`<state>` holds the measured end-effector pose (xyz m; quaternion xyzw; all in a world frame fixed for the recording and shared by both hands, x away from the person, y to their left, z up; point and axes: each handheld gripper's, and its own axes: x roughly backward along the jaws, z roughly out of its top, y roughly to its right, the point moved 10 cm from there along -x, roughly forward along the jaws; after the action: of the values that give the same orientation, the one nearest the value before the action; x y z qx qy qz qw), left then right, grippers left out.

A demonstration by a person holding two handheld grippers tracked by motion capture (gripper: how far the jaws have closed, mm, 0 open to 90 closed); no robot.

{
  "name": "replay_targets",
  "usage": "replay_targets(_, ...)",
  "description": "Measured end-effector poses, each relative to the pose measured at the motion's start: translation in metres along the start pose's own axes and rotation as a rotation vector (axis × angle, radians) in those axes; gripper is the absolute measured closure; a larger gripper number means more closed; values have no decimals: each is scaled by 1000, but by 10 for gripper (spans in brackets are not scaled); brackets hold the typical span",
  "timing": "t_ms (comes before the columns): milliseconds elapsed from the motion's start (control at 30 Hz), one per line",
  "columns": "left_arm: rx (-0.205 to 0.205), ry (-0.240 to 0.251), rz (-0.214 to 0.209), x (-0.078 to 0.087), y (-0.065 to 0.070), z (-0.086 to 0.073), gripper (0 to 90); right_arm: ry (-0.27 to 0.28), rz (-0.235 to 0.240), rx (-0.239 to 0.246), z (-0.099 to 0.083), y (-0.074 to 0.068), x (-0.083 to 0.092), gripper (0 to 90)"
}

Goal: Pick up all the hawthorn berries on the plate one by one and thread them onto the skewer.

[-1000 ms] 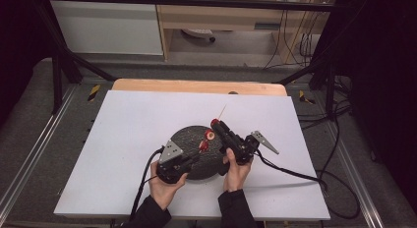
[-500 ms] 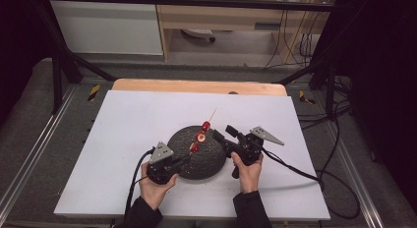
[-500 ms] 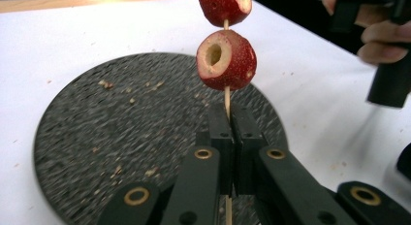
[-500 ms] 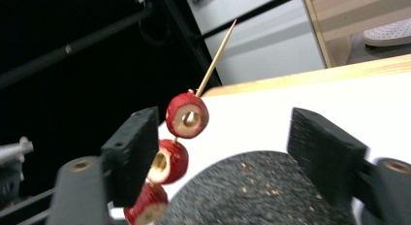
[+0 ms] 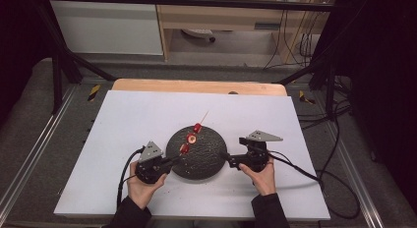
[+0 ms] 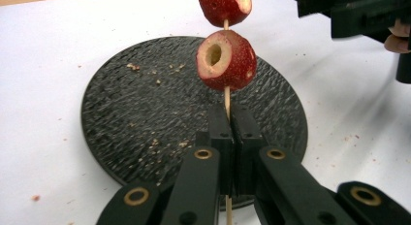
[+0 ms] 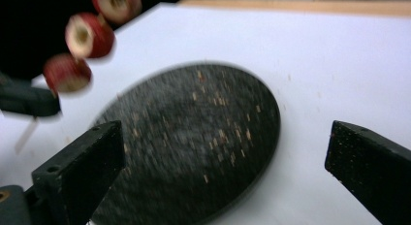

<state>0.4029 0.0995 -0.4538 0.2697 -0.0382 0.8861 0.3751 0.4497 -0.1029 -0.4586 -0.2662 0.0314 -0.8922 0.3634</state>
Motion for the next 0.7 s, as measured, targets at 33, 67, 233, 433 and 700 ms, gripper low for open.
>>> replay_targets(33, -3, -4, -1, 1, -1, 0, 882, -20, -2, 11, -4, 2, 1, 9)
replay_targets(67, -8, -13, 0, 1, -2, 0, 882, -38, -7, 21, -9, 4, 2, 8)
replay_targets(233, -30, -43, 7, 3, -8, 3, 882, -118, -33, 72, -29, 16, 9, 8)
replay_targets(433, -51, -83, 9, 2, -12, 7, 882, -156, -22, 94, -47, 27, 22, 8)
replay_targets(700, -42, -128, 3, -2, -18, 12, 881, -209, -46, 132, -65, 38, 32, 8)
